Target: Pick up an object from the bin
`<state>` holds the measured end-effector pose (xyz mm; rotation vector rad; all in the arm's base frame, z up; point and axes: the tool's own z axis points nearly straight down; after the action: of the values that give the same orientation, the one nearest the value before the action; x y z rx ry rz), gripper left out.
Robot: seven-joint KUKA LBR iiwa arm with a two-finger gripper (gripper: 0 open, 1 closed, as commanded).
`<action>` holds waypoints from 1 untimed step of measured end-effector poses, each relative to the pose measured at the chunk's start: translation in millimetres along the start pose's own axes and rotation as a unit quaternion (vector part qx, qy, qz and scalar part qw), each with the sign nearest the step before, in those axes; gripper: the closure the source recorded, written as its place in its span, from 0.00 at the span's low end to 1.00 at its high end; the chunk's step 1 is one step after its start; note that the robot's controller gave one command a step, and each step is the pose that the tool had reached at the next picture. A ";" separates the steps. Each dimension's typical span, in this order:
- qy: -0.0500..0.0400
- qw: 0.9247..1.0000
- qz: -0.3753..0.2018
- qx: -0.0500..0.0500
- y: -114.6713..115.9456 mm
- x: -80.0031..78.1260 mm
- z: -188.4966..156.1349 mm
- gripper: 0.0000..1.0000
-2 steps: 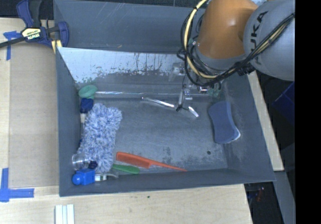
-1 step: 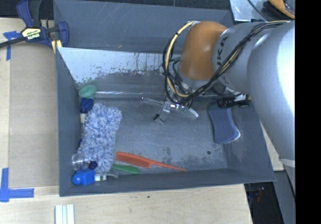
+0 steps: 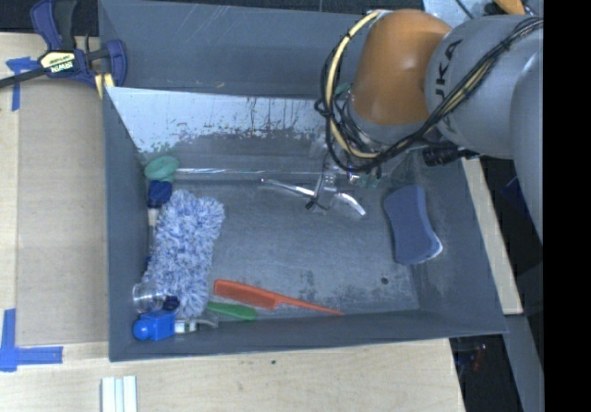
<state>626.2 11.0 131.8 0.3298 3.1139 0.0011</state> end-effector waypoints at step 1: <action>0.013 0.991 0.136 0.003 26.1 9.6 32.3 0.00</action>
Offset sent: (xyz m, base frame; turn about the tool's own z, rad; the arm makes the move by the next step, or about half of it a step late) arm -0.0070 0.0211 -0.0618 0.1073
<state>622.6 38.5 99.4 0.7564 3.0660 -0.0008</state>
